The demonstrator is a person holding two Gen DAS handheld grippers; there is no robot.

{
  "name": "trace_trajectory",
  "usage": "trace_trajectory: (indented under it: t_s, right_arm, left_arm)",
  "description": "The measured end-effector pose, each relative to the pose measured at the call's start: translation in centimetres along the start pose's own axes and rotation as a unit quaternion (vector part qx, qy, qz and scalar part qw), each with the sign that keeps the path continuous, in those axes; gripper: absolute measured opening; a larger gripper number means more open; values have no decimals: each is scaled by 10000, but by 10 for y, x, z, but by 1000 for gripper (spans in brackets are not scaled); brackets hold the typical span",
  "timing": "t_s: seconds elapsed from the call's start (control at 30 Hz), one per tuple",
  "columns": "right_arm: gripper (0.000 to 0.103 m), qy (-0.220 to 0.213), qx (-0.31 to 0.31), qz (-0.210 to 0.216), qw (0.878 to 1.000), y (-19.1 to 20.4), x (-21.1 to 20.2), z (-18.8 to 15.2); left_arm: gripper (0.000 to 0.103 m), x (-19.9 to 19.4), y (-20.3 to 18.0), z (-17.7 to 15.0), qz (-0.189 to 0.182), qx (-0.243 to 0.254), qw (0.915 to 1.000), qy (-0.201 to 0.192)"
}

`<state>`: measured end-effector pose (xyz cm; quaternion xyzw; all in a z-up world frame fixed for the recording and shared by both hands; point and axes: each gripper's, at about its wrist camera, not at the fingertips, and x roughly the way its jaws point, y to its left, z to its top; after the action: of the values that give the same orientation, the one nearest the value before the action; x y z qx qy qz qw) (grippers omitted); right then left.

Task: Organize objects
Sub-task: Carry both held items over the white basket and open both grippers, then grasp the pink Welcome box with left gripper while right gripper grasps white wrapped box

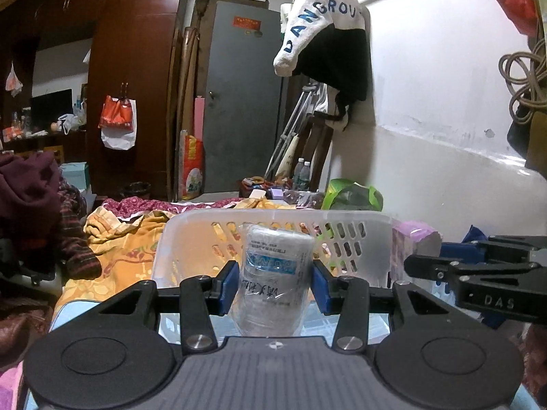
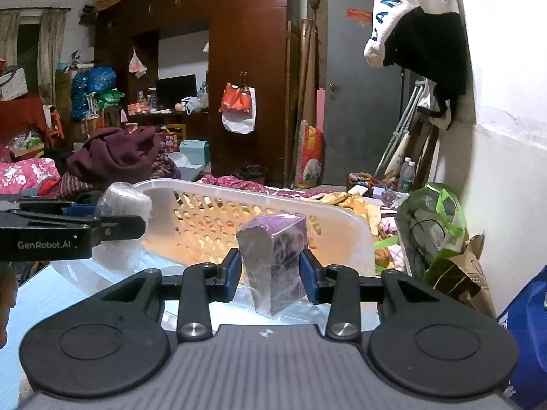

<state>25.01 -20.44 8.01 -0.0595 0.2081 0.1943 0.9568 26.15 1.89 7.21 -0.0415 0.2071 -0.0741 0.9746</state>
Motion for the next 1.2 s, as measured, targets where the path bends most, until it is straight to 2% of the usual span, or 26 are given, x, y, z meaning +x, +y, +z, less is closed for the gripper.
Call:
trace_trajectory:
  t_s: [0.43,0.47,0.5,0.53,0.57,0.63,0.7,0.8,0.87,0.97,1.07,1.13,1.2]
  right_arm:
    - [41,85,-28,-25,10000,-3,5,1]
    - [43,95,-40,-40,9999,-3,6,1]
    - [43,99,-37,-39,9999,-2,6,1]
    - [50,84,-35,-17,10000,-2,6,1]
    - [66,19,-24,2,10000,-2,1,0]
    - [88,-189,-17,-10,9998,-1,-13,-3]
    - [90,-434,-66,48,9990,-1,-36,-11]
    - [96,-662,72,232,9975,-8,-79,-40]
    - [100,-939,237,438,9943,-13,-113,-74]
    - [100,-1081,487,587,9912,-8,-142,-119]
    - [98,-932,728,810,9897,3,-145,-152]
    - [92,-816,765,936,9893,9,-138,-157]
    - [87,-723,744,924,9903,13,-127,-157]
  left_arm:
    - [50,3,-3,2,17,77,10000,21]
    - [57,3,-4,1,6,108,9999,-2]
    - [73,3,-4,1,5,154,9999,-33]
    - [80,1,-5,0,19,187,9998,-85]
    - [83,-3,-6,0,47,231,9996,-175]
    - [83,-13,-9,-1,52,304,9991,-290]
    - [83,-32,-8,-6,-41,296,9987,-409]
    - [86,-72,-3,-31,-128,270,9984,-479]
    - [88,-99,4,-59,-225,243,9979,-562]
    - [88,-128,13,-103,-264,21,9976,-633]
    - [88,-137,20,-138,-397,-325,9974,-505]
    - [88,-136,20,-153,-460,-370,9975,-383]
    - [88,-136,19,-162,-354,-314,9982,-367]
